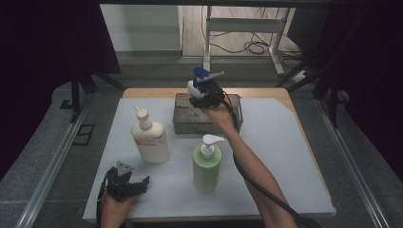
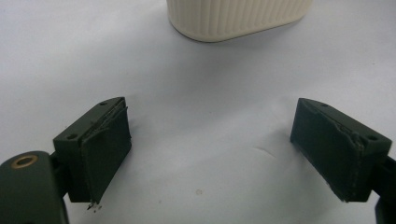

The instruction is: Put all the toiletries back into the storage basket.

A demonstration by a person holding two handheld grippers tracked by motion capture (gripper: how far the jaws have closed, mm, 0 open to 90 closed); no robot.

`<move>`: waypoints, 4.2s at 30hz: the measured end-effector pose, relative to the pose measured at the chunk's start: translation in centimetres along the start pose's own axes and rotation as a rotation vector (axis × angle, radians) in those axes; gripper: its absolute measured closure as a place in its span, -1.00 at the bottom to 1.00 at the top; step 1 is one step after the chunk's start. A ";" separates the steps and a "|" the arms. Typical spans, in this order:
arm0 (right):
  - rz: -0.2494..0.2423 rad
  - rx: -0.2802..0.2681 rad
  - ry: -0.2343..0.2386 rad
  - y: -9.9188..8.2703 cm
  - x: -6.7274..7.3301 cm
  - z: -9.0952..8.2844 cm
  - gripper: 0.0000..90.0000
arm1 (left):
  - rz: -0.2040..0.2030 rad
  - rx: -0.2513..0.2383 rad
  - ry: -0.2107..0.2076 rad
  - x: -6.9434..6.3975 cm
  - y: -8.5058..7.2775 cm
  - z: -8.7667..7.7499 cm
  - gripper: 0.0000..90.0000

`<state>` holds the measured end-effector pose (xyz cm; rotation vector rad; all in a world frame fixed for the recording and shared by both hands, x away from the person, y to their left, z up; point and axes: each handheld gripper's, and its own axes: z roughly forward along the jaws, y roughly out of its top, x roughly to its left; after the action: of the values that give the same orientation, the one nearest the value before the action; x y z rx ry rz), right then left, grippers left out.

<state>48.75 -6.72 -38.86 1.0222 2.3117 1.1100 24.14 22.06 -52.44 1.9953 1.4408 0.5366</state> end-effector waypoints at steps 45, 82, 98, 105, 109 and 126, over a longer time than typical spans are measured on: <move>-0.070 -0.018 0.061 -2.3 -0.6 -1.6 -0.55 | 0.002 0.002 0.001 0.0 0.0 0.0 -0.74; 0.036 0.116 0.063 -6.9 -4.4 -1.2 1.00 | 0.002 0.002 0.001 0.0 0.0 0.0 -0.74; 0.082 0.147 0.056 -6.7 -4.3 1.1 0.99 | 0.002 0.002 0.001 0.0 0.0 0.0 -0.74; 0.086 0.169 0.048 -6.6 -4.4 1.9 0.99 | 0.000 0.002 0.000 0.0 0.0 0.0 -0.74; 0.094 0.179 0.048 -6.8 -4.4 2.3 0.98 | 0.002 0.002 0.001 0.0 0.0 0.0 -0.74; 0.098 0.189 0.064 -6.8 -3.7 3.1 0.95 | 0.001 0.001 0.001 0.0 0.0 0.0 -0.74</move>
<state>50.02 -10.81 -46.05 1.1963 2.4785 0.9876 24.12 22.05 -52.44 1.9975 1.4410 0.5377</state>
